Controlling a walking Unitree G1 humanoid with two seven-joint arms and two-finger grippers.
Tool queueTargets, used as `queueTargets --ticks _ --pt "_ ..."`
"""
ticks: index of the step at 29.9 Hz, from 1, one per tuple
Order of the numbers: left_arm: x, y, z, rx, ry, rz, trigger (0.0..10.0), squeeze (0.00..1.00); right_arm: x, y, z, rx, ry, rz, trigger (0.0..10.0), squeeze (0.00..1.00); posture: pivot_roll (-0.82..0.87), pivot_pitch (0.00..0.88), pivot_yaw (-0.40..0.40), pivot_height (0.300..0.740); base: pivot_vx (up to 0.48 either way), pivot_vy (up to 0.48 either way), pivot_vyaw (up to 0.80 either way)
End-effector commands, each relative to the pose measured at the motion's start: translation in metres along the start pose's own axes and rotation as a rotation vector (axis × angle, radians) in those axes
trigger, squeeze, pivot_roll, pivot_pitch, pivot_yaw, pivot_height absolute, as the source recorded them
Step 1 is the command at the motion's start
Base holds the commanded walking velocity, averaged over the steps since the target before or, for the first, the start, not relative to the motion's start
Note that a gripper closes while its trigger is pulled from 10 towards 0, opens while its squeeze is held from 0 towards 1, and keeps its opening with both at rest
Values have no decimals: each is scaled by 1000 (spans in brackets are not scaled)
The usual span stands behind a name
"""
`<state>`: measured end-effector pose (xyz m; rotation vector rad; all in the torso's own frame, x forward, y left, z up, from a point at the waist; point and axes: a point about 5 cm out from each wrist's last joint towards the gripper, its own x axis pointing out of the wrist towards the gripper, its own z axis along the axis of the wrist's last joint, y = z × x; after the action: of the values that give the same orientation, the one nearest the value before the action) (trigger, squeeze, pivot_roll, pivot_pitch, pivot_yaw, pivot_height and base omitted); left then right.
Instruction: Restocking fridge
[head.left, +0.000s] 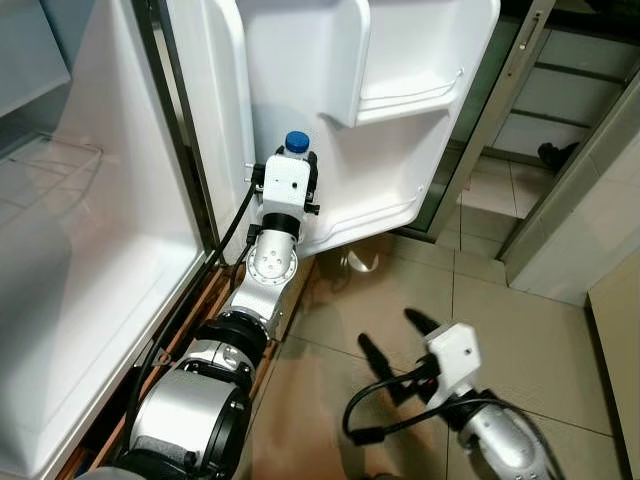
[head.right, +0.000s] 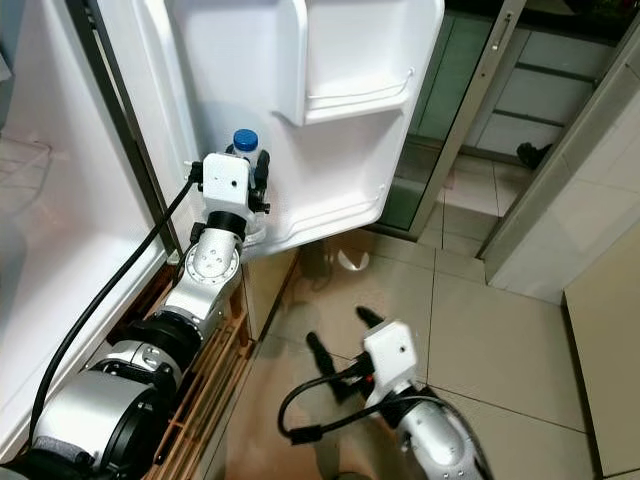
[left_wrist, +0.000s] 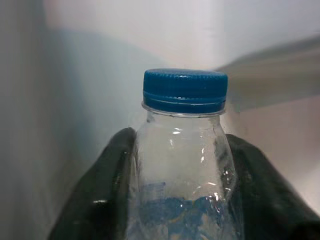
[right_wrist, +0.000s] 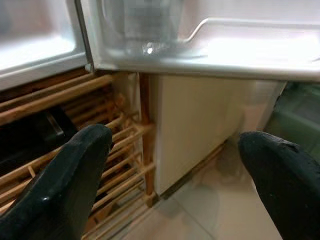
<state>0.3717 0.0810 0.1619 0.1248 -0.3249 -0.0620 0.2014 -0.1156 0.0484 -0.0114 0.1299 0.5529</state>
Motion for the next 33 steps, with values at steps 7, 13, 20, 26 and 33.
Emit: queueTargets --ticks 7,13,20,26,33 --pt "8 14 23 48 -85 53 10000 1000 13 16 -5 -15 -6 13 10000 0 -170 60 -37 740 0 0 0" --pt "4 27 38 49 -145 62 10000 1000 10 5 4 -26 -32 10 10000 0 -154 53 -39 740 0 0 0" --pt "-35 40 46 78 -124 -32 10000 1000 18 1 7 -31 -58 6 10000 0 -115 25 -42 740 0 0 0" --pt "-59 47 54 87 -108 -90 10000 1000 22 -1 6 -29 -57 8 10000 0 -86 0 -47 740 0 0 0" --pt "-85 49 68 58 -118 -156 10000 0 31 -6 4 -37 -60 15 10000 0 -44 0 -53 740 0 0 0"
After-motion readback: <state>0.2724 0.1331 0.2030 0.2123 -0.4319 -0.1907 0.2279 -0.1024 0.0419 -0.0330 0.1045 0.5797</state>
